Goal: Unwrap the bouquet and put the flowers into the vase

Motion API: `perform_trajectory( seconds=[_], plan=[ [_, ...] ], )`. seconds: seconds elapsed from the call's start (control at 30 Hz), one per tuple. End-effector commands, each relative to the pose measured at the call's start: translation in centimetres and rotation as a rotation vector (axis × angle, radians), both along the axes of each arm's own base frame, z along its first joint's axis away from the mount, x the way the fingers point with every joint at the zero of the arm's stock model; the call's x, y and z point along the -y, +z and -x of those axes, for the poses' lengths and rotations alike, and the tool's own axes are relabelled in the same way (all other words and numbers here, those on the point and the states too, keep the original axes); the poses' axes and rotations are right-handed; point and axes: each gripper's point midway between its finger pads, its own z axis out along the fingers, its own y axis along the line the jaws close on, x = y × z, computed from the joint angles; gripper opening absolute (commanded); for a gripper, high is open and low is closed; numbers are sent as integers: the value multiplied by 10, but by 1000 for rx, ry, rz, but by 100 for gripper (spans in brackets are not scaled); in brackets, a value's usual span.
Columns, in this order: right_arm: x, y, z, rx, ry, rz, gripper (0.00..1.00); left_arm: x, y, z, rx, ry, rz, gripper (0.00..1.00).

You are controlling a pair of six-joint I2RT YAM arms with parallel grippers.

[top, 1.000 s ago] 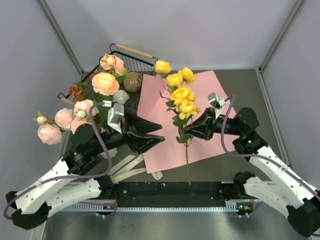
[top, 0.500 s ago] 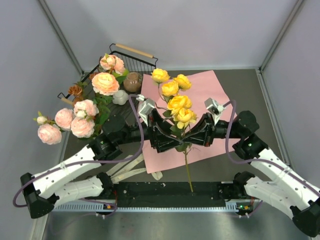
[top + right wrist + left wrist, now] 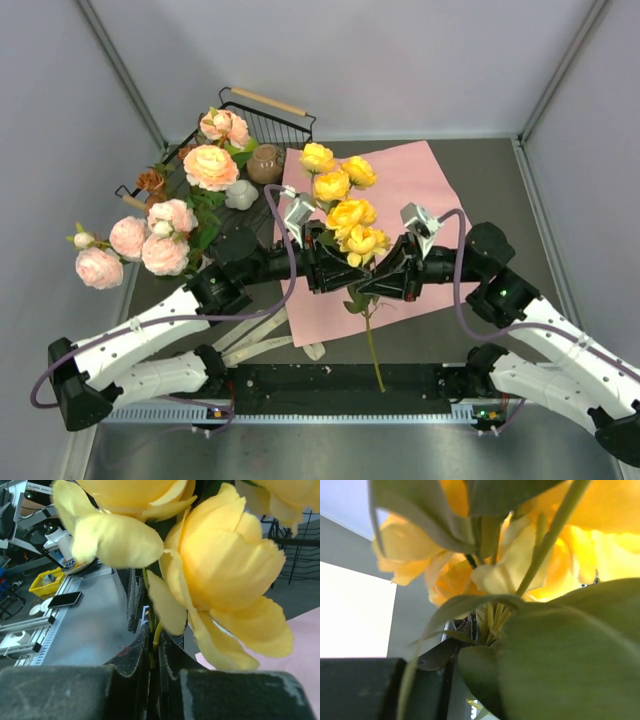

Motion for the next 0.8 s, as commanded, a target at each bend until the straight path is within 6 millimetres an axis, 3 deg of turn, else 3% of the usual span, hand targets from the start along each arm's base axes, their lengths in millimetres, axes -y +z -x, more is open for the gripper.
perform_trajectory(
  seconds=[0.0, 0.03, 0.1, 0.13, 0.17, 0.2, 0.23, 0.27, 0.33, 0.37, 0.5, 0.6, 0.63, 0.7, 0.77],
  plan=[
    [-1, 19, 4, 84, -1, -22, 0, -4, 35, 1, 78, 7, 92, 27],
    [-1, 19, 3, 81, -5, -24, 1, -4, 35, 3, 95, -2, 88, 13],
    [-2, 18, -2, 78, -34, -22, 11, -7, 32, 3, 113, 8, 46, 2],
    [-2, 16, -7, 79, -63, -16, 30, -10, 32, -3, 163, 50, 21, 0],
    [-2, 7, -14, 53, -97, 18, 44, -18, 45, -3, 208, 82, 25, 0],
    [-1, 5, -28, 66, -177, 36, 55, -25, 36, -6, 213, 109, -36, 0],
    [1, -2, -35, 55, -218, 68, 76, -32, 43, -10, 304, 150, -46, 0],
    [4, -7, -40, 41, -255, 98, 82, -47, 55, -13, 347, 219, -50, 0],
    [12, -15, -62, 30, -391, 132, 94, -64, 53, -17, 442, 279, -118, 0],
    [16, -16, -66, 29, -435, 135, 96, -82, 69, -15, 490, 334, -104, 0],
    [38, -24, -92, 16, -642, 143, 99, -132, 81, -18, 636, 499, -168, 0],
    [43, -32, -97, 5, -687, 153, 99, -172, 89, -13, 705, 607, -195, 0],
    [43, -34, -98, 2, -688, 159, 99, -188, 101, -3, 738, 628, -165, 0],
    [41, -39, -98, -9, -679, 173, 99, -213, 101, -7, 762, 715, -221, 0],
    [38, -41, -98, -14, -668, 179, 99, -240, 118, 2, 789, 776, -209, 0]
  ],
)
